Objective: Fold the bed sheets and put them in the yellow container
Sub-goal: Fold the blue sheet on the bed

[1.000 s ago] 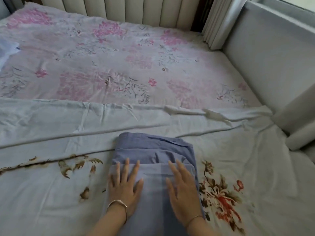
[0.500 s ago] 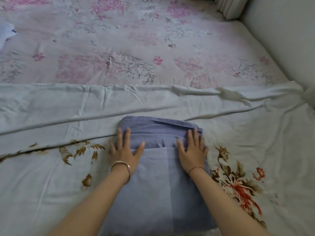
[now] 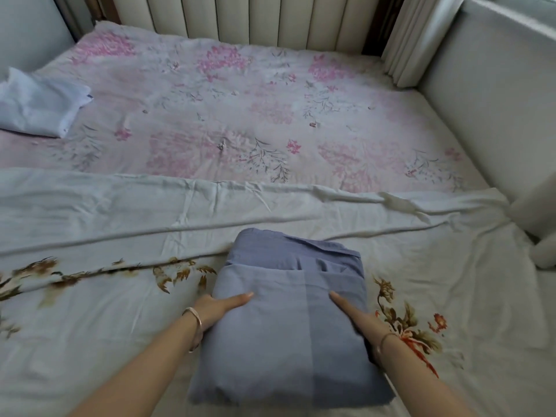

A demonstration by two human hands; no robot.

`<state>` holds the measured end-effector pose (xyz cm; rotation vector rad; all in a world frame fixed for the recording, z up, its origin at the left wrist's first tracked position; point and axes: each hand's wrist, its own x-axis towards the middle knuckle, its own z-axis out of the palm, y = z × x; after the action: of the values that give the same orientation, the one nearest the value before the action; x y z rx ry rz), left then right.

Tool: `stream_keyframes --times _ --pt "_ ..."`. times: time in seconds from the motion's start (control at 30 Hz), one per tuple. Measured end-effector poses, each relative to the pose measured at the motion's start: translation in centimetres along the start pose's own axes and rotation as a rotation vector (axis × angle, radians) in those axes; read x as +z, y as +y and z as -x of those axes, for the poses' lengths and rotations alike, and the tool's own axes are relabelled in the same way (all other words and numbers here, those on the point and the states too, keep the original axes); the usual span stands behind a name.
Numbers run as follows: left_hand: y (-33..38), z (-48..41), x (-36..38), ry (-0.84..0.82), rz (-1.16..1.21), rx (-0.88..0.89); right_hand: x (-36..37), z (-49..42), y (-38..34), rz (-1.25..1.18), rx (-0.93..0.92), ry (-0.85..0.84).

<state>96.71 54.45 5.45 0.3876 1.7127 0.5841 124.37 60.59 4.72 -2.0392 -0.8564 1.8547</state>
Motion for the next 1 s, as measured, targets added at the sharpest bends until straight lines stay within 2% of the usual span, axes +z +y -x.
stream_keyframes --times 0.2,0.27,0.37,0.5,0.7,0.83,0.93,1.0 --pt "4.9 10.7 -7.1 -0.032 0.125 0.143 2.6 9.7 -6.6 -0.024 -0.066 -0.156" --pt "6.0 15.2 -11.4 0.016 0.143 0.182 5.1 15.7 -9.8 0.030 -0.123 -0.258" --pt "6.7 20.3 -16.9 0.059 0.166 0.214 8.7 22.4 -13.0 0.060 -0.159 -0.298" --pt "6.2 28.3 -26.7 0.080 0.241 0.335 16.6 31.2 -16.3 0.119 -0.270 -0.348" --pt "3.1 34.1 -41.8 0.123 0.281 0.457 30.1 40.8 -16.6 0.117 -0.384 -0.393" --pt "1.5 38.0 -49.5 0.137 0.353 0.545 38.0 45.4 -16.5 0.125 -0.446 -0.411" --pt "0.4 40.3 -55.4 0.207 0.414 0.591 43.8 48.1 -17.0 0.152 -0.491 -0.465" --pt "0.4 40.8 -57.0 0.227 0.416 0.596 45.3 49.1 -17.5 0.144 -0.518 -0.479"
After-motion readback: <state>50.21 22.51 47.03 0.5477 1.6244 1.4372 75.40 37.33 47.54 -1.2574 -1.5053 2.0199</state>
